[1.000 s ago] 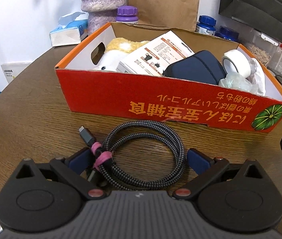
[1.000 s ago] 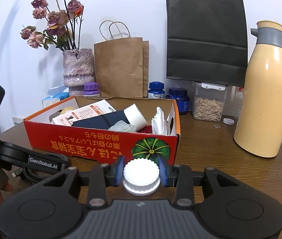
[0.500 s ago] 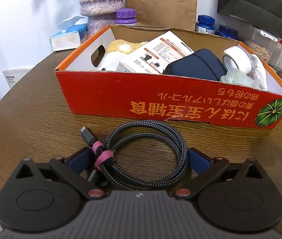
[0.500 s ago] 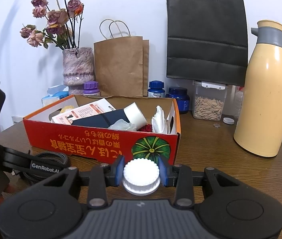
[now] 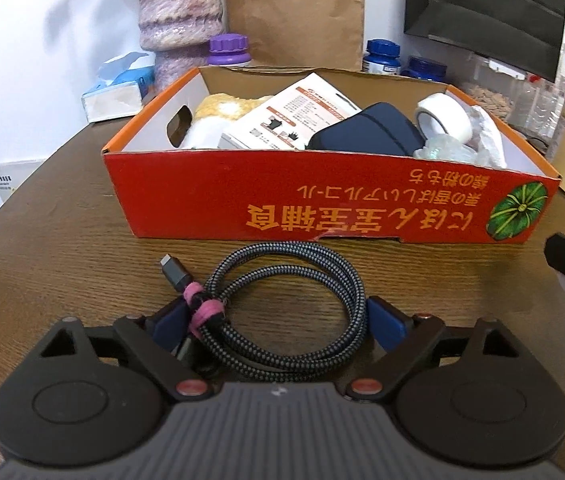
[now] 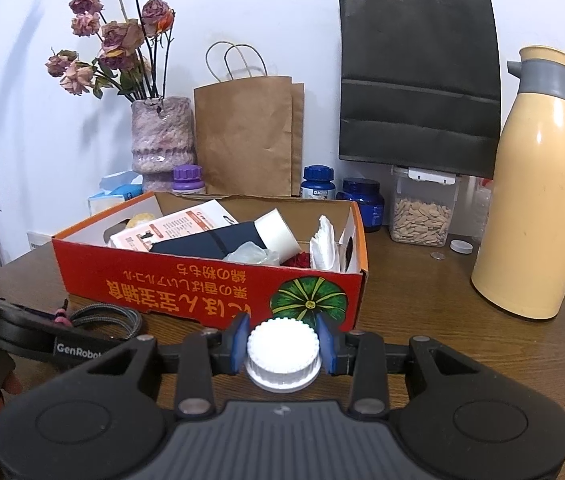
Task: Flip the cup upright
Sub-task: 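Carry the black cable and white cap over the red box with both grippers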
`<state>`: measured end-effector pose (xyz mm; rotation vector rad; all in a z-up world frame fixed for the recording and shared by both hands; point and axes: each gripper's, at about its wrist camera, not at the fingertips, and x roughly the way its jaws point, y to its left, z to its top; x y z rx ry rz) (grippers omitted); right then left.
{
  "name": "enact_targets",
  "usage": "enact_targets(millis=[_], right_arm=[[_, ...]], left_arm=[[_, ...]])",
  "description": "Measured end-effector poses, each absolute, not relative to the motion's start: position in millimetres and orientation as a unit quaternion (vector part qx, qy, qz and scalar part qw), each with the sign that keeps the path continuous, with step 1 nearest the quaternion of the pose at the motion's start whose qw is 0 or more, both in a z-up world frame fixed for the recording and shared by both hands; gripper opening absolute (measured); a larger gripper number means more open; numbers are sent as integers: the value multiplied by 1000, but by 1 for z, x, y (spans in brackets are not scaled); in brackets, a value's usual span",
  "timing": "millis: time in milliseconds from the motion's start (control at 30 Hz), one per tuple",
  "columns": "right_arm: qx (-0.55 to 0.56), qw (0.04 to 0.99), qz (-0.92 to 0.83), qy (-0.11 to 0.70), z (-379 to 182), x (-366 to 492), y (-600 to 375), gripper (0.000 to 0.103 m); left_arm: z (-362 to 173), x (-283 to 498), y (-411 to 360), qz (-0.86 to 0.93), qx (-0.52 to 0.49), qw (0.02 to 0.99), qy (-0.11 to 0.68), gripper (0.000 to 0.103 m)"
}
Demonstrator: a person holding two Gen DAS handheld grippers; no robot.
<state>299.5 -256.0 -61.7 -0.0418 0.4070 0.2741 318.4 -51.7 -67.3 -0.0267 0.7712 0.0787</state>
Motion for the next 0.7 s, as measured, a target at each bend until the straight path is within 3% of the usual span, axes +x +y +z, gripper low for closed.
enact_targets(millis=[700], right_arm=[[-31, 968, 167, 184, -57, 283, -245, 35]], left_arm=[[-50, 258, -37, 22, -3, 947, 320, 91]])
